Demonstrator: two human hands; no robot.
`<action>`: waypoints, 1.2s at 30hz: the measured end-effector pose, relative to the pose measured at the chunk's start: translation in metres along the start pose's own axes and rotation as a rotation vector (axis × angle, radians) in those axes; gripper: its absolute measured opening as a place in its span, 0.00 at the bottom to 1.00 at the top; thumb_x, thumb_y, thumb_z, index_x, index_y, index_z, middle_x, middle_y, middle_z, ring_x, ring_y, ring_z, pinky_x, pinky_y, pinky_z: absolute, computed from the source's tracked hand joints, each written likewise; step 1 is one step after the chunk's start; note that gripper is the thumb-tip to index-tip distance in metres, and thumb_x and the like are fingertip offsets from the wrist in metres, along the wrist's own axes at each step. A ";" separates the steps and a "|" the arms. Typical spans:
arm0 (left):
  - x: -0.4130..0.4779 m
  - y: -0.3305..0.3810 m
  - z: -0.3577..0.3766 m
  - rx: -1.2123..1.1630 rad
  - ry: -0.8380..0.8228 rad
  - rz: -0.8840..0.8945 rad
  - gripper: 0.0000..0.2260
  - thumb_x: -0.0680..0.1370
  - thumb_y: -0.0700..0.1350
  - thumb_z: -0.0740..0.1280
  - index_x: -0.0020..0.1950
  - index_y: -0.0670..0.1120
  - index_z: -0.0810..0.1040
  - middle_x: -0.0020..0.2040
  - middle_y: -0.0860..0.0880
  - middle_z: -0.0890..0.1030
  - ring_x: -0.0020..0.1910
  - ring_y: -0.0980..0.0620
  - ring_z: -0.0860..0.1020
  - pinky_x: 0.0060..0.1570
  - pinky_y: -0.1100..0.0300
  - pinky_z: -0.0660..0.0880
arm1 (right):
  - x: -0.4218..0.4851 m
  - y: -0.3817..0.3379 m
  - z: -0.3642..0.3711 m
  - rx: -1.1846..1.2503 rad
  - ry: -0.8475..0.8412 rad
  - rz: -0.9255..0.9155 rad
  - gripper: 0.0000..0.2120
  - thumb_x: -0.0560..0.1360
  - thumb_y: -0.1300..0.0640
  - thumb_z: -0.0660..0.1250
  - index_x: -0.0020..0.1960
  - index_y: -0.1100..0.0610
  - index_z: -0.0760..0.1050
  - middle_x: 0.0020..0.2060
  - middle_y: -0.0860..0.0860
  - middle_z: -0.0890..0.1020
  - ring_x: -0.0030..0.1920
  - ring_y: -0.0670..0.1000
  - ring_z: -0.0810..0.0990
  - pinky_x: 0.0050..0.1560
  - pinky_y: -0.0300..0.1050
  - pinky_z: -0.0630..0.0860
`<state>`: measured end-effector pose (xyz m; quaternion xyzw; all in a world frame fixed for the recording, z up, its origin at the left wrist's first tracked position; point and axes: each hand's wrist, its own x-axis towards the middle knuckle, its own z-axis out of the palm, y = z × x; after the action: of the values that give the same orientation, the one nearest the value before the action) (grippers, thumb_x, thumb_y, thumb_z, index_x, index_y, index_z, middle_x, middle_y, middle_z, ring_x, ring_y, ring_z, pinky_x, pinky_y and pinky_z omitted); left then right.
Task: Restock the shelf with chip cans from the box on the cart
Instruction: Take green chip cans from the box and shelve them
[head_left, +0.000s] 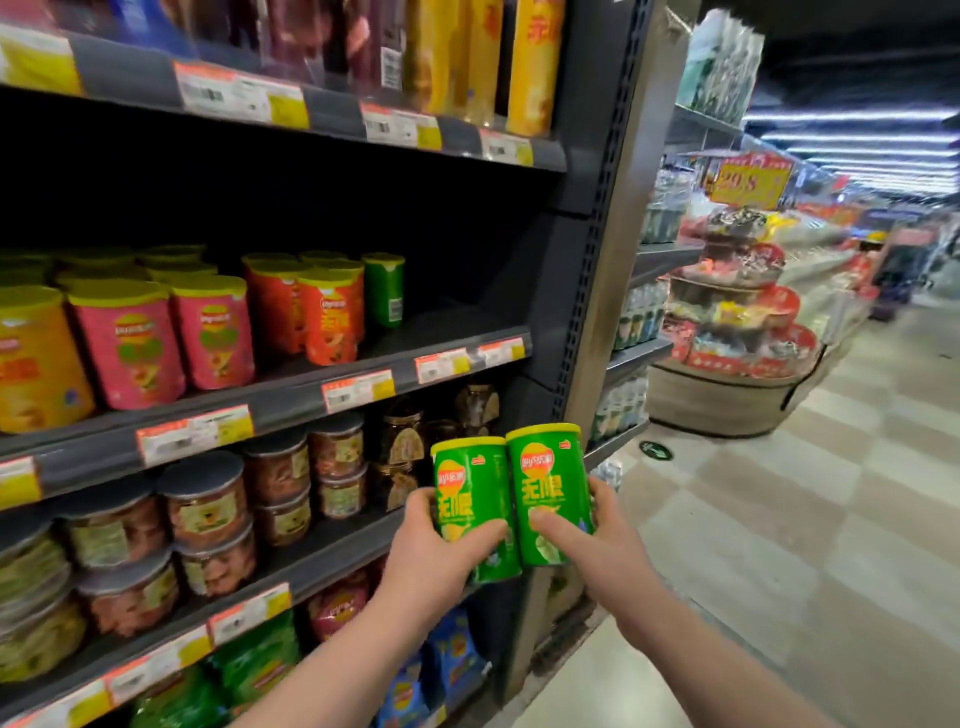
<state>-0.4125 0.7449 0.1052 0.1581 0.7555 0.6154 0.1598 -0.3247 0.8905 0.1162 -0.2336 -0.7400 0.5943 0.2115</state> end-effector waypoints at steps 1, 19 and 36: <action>0.016 0.004 -0.003 0.004 0.004 0.017 0.26 0.69 0.50 0.75 0.61 0.51 0.66 0.49 0.53 0.80 0.45 0.58 0.79 0.38 0.68 0.74 | 0.016 -0.005 0.003 -0.011 -0.003 -0.005 0.25 0.70 0.54 0.74 0.62 0.49 0.66 0.50 0.44 0.79 0.49 0.43 0.79 0.49 0.40 0.78; 0.154 0.045 -0.075 0.005 0.195 0.092 0.26 0.55 0.61 0.74 0.47 0.58 0.68 0.43 0.58 0.80 0.44 0.59 0.79 0.48 0.57 0.77 | 0.230 -0.082 0.078 -0.044 -0.113 -0.178 0.24 0.72 0.57 0.72 0.62 0.49 0.63 0.48 0.44 0.79 0.47 0.42 0.78 0.42 0.36 0.73; 0.211 0.065 -0.051 0.014 0.503 0.110 0.33 0.50 0.66 0.70 0.51 0.57 0.70 0.41 0.63 0.82 0.38 0.63 0.81 0.39 0.70 0.75 | 0.423 -0.098 0.111 -0.016 -0.325 -0.220 0.29 0.69 0.64 0.74 0.65 0.58 0.65 0.56 0.53 0.76 0.53 0.52 0.75 0.53 0.44 0.70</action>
<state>-0.6215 0.8044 0.1688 0.0420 0.7660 0.6379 -0.0678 -0.7386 1.0381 0.2043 -0.0540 -0.7901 0.5916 0.1511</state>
